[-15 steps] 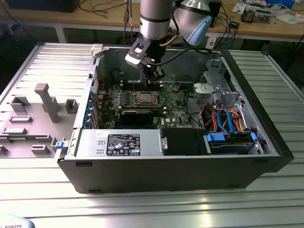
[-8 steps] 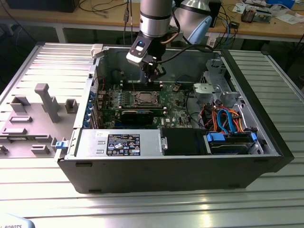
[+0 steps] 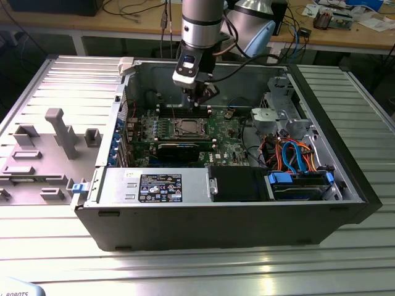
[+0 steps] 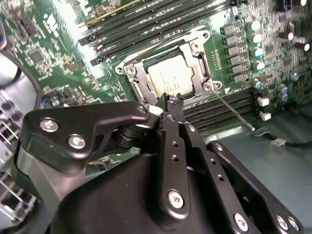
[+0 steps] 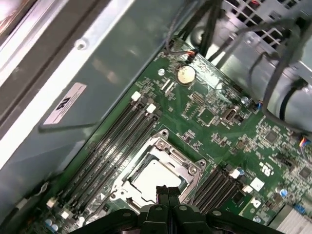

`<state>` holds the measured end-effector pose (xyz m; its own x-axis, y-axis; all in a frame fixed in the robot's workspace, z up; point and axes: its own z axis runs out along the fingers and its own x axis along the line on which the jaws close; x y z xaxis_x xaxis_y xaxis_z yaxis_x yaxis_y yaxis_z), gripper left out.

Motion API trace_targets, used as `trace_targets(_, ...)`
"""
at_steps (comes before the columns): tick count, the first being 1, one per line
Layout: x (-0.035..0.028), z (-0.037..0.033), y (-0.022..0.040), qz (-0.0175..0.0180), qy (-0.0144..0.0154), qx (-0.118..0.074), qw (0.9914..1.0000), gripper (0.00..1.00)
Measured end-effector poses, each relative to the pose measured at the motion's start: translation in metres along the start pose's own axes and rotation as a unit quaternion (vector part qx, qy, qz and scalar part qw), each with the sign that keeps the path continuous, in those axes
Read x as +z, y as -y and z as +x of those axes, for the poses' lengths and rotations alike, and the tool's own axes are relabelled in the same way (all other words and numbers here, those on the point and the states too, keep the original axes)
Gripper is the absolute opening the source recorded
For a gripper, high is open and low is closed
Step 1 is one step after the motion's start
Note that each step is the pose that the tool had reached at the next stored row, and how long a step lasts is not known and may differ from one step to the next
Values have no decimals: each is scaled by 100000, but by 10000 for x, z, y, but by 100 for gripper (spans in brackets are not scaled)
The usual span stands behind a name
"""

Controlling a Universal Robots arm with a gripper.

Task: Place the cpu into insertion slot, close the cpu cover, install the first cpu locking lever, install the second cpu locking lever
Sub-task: 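Install the first cpu locking lever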

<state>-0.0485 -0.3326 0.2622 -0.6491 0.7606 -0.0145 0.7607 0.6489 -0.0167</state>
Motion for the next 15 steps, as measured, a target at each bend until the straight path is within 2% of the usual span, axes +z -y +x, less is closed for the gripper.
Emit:
trace_targets(2, 0, 0, 0, -40, 46, -2833, 99960, 11)
trace_targets(6, 0, 0, 0, -88, 99, -5980, 99821, 11)
trace_targets(10, 0, 0, 0, -123, 140, -8485, 99639, 11)
trace_targets(15, 0, 0, 0, -208, 142, -11363, 99352, 11)
